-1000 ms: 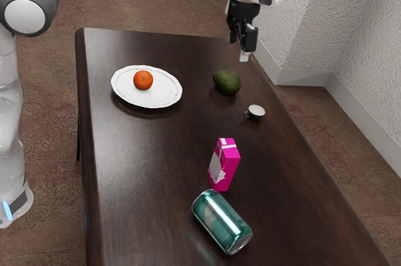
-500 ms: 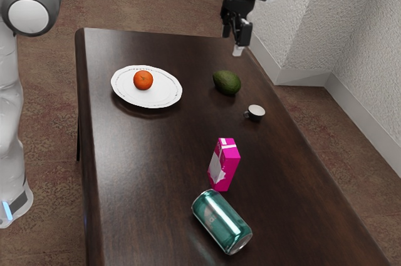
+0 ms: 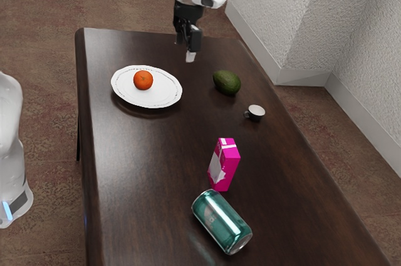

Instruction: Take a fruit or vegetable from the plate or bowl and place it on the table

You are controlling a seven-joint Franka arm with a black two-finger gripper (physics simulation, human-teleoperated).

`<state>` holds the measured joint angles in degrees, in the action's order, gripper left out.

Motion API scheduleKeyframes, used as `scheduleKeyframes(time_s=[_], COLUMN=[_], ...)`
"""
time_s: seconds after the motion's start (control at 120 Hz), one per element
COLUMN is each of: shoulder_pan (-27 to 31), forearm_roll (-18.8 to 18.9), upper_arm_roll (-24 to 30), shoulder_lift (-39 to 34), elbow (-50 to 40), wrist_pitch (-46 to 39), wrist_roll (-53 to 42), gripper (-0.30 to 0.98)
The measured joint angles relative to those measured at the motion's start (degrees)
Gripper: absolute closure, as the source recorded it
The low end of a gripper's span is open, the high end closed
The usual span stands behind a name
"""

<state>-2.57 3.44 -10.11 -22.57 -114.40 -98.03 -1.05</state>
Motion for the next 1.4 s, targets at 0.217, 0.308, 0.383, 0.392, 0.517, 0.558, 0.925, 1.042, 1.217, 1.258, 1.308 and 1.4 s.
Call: scheduleKeyframes(time_s=[0.217,0.308,0.383,0.392,0.517,0.558,0.925,1.042,1.217,1.258,1.308,1.4], shoulder_pan=[-14.84,-15.47,-15.88,-16.04,-19.77,-20.14,-25.11,-25.04,-25.75,-27.31,-28.94,-31.26], forearm_roll=[9.63,13.29,15.84,16.15,19.83,20.88,23.64,24.11,25.57,25.88,26.16,26.44], upper_arm_roll=[-18.51,-21.89,-24.86,-25.11,-30.14,-31.56,-36.97,-38.25,-40.38,-41.64,-42.75,-44.28], shoulder_lift=[-5.49,-9.17,-10.19,-10.34,-11.93,-12.09,-12.16,-12.15,-12.10,-12.03,-11.94,-11.77], elbow=[-9.51,-13.51,-14.59,-14.77,-16.59,-17.14,-18.74,-18.77,-18.68,-18.51,-18.38,-18.18], wrist_pitch=[-5.83,-6.84,-7.44,-7.50,-8.25,-8.42,-9.69,-9.93,-10.12,-10.18,-10.33,-10.65], wrist_roll=[-0.11,-0.16,-0.19,-0.20,-0.25,-0.31,-0.78,-0.89,-1.02,-1.04,-1.06,-1.10], gripper=[0.00,0.00,0.00,0.00,0.00,0.00,0.00,0.00,0.00,0.00,0.00,0.00])
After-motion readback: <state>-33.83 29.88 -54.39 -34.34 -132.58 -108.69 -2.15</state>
